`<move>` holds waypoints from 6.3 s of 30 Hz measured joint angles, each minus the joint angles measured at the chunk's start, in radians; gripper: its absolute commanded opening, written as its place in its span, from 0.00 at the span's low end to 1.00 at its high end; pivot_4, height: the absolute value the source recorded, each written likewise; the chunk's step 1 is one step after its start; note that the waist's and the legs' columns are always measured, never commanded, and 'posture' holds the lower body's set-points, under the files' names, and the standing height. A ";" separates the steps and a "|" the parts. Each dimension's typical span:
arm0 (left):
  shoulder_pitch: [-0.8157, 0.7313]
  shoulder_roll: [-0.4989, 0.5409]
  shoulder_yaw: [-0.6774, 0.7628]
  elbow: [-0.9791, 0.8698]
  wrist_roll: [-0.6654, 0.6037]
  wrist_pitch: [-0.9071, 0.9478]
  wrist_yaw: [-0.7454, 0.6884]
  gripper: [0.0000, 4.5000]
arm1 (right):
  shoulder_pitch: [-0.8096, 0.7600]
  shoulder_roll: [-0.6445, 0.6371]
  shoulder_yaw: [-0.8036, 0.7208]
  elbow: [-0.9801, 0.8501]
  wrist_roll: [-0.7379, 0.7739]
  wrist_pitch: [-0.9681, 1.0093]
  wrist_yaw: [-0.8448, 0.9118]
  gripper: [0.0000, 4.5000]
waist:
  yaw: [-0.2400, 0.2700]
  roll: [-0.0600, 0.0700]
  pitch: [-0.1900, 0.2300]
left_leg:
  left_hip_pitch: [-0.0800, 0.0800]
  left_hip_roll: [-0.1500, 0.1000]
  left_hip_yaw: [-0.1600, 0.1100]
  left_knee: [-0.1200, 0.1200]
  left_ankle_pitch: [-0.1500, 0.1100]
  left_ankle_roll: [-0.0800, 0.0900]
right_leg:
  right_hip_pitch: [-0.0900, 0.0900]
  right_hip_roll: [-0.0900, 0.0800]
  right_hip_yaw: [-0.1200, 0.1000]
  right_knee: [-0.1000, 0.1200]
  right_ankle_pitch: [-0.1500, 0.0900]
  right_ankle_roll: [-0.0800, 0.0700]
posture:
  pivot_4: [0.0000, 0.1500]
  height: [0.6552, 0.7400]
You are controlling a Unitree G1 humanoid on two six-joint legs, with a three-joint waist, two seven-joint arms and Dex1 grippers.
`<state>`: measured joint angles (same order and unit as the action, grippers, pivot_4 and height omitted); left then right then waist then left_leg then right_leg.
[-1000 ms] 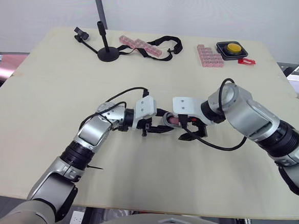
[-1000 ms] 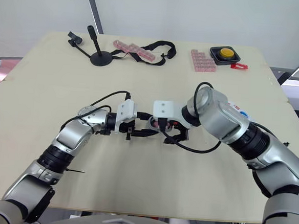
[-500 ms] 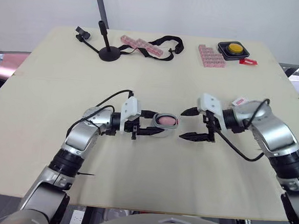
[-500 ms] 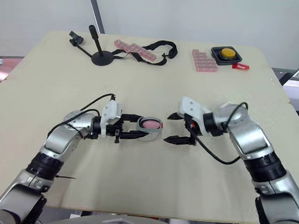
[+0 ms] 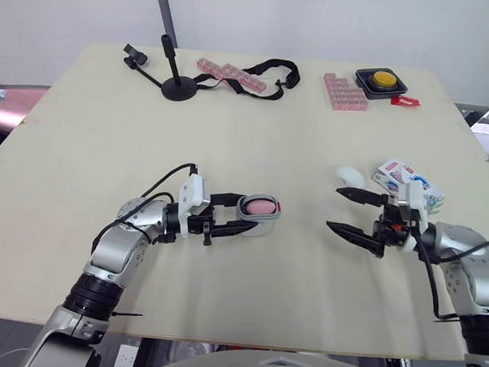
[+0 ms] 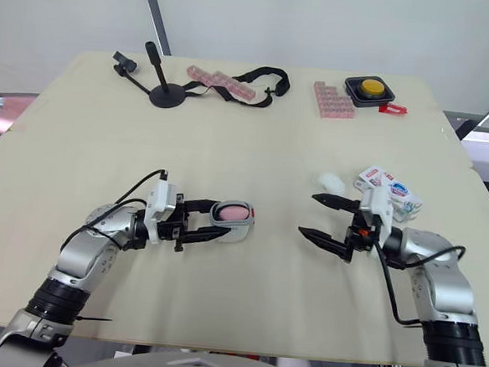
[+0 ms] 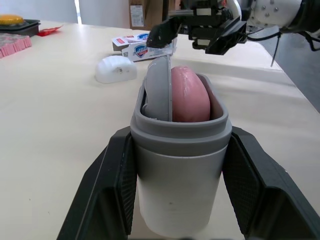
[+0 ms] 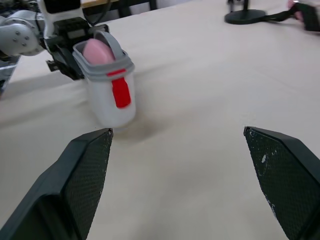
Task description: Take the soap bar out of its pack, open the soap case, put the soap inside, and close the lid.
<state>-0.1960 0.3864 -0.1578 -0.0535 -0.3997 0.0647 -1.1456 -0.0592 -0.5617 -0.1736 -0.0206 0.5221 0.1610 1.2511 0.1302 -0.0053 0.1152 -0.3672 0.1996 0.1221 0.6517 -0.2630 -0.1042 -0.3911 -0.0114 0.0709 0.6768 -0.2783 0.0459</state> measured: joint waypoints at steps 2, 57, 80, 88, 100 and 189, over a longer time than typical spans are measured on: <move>0.000 0.001 0.001 0.000 0.000 -0.001 0.003 0.42 | 0.037 -0.002 -0.018 0.006 0.000 -0.030 -0.001 0.99 | -0.002 0.000 0.000 | 0.000 0.000 0.000 0.000 0.000 0.000 | 0.000 0.000 0.000 -0.001 0.000 0.000 | 1.00 1.00; 0.003 -0.002 -0.069 0.018 -0.040 -0.040 -0.215 0.42 | -0.777 -0.221 0.537 0.195 -0.340 0.816 -0.214 0.99 | 0.007 0.006 -0.003 | -0.006 0.001 0.001 0.002 0.002 0.002 | -0.003 0.004 -0.001 0.004 0.000 0.000 | 1.00 1.00; 0.003 0.000 -0.069 0.032 -0.039 -0.050 -0.215 0.42 | -0.753 -0.181 0.540 0.288 -0.363 0.799 -0.249 0.99 | 0.007 0.006 -0.003 | -0.006 0.001 0.001 0.002 0.002 0.003 | -0.003 0.004 -0.001 0.005 0.000 0.000 | 1.00 1.00; 0.011 0.001 -0.069 0.008 -0.040 -0.044 -0.205 0.42 | -0.729 -0.168 0.531 0.296 -0.362 0.810 -0.276 0.99 | 0.006 0.006 -0.003 | -0.006 0.001 0.001 0.002 0.002 0.003 | -0.004 0.004 -0.001 0.005 0.000 0.000 | 1.00 1.00; 0.013 0.001 -0.069 -0.002 -0.040 -0.030 -0.191 0.42 | -0.728 -0.155 0.518 0.327 -0.380 0.783 -0.290 0.43 | 0.006 0.006 -0.003 | -0.006 0.001 0.001 0.003 0.002 0.003 | -0.003 0.004 -0.001 0.005 0.000 0.000 | 1.00 1.00; -0.065 -0.061 -0.077 0.189 0.029 -0.224 -0.131 0.42 | -0.879 -0.156 0.747 -0.467 -0.024 1.033 -0.173 0.43 | 0.009 0.006 -0.003 | -0.001 0.001 0.001 0.003 0.002 0.002 | 0.000 0.004 0.000 0.006 0.000 0.000 | 1.00 1.00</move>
<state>-0.2611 0.3259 -0.2351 0.1354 -0.3707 -0.1592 -1.2762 -0.9380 -0.7172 0.5737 -0.4877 0.4976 1.1939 1.0782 0.1393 0.0012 0.1119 -0.3679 0.2004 0.1236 0.6544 -0.2611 -0.1019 -0.3911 -0.0077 0.0708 0.6832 -0.2782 0.0461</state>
